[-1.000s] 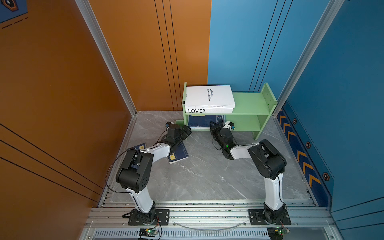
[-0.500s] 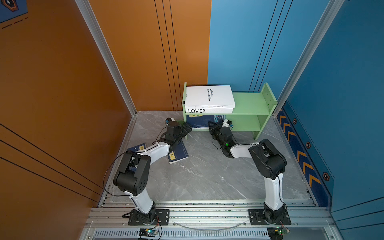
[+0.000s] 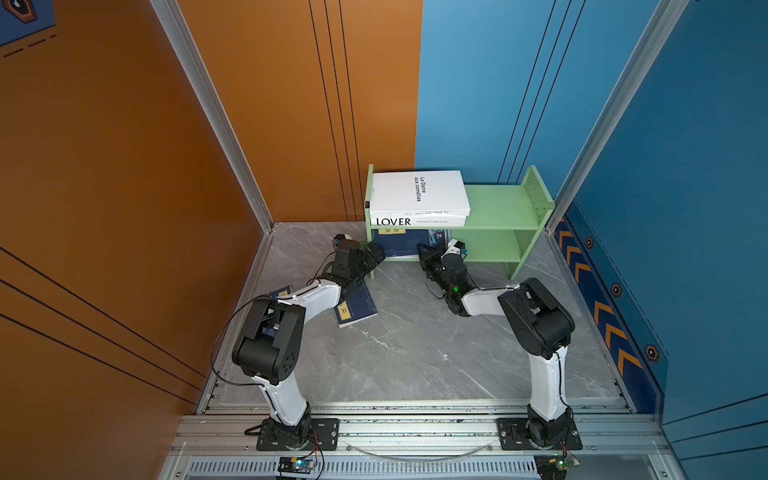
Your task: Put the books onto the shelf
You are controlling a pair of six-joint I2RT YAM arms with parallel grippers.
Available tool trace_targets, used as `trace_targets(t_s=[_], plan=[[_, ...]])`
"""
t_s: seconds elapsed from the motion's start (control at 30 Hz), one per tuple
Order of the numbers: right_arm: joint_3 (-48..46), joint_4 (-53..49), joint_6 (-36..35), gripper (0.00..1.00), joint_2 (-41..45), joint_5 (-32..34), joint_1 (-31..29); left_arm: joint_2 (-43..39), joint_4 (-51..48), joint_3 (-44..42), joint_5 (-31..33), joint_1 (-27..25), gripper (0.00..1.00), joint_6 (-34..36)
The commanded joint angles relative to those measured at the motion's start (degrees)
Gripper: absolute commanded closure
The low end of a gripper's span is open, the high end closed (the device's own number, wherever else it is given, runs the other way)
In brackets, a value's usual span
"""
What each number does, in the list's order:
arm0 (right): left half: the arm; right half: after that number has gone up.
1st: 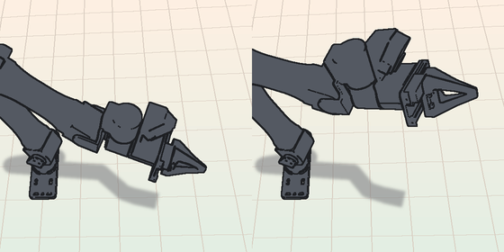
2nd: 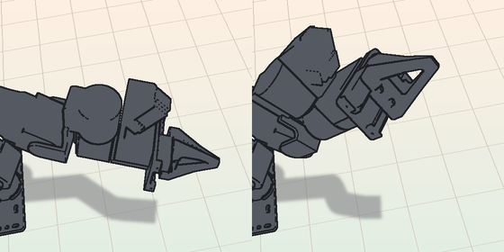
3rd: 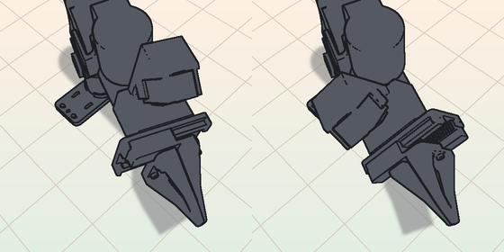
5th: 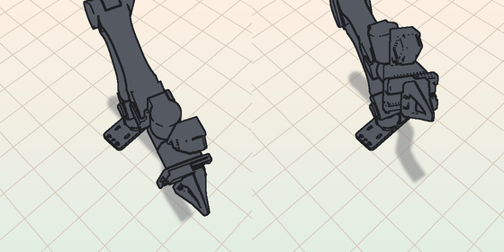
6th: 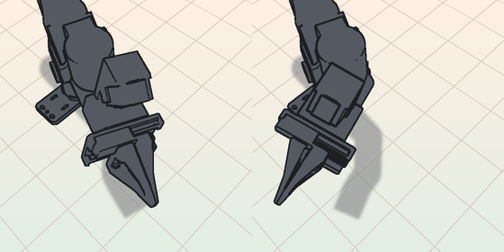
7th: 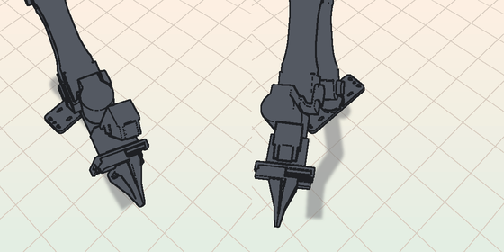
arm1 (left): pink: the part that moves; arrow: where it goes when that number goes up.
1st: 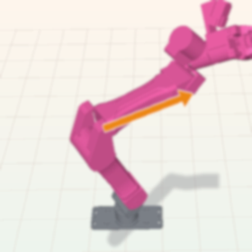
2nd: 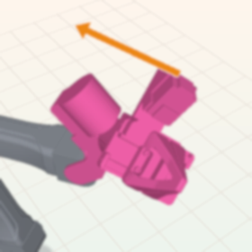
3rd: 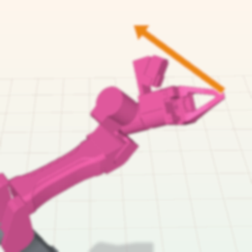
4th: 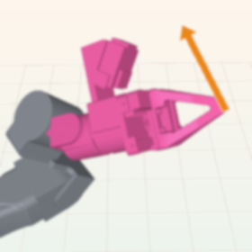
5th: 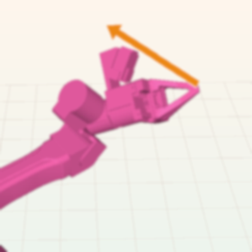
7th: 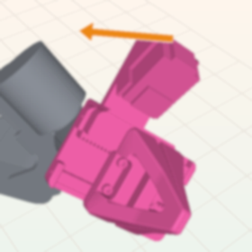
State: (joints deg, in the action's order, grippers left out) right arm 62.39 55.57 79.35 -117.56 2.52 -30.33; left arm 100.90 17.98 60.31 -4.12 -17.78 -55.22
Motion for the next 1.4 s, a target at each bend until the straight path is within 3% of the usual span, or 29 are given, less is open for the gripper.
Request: trace_targets(t_s=[0.0,0.2,0.43,1.2,1.37], plan=[[-1.11,-3.19,-2.19,0.9,0.71,0.46,0.36,1.64,0.36,2.27,1.44,0.38,0.02,-1.27],[-0.08,-3.76,-0.98,0.9,0.74,1.68,0.33,1.84,0.62,2.59,1.66,0.38,0.02,-1.45],[2.32,-12.48,-2.62,0.9,1.98,2.65,0.0,2.19,0.58,2.97,1.39,0.25,0.02,-1.57],[2.65,-7.61,-0.95,0.89,-0.56,4.29,-0.26,2.32,4.65,2.36,-0.18,0.13,0.02,-1.13],[2.74,-7.85,-1.13,0.89,-0.87,4.32,-0.52,2.44,1.29,2.71,1.66,0.2,0.02,-0.16]])
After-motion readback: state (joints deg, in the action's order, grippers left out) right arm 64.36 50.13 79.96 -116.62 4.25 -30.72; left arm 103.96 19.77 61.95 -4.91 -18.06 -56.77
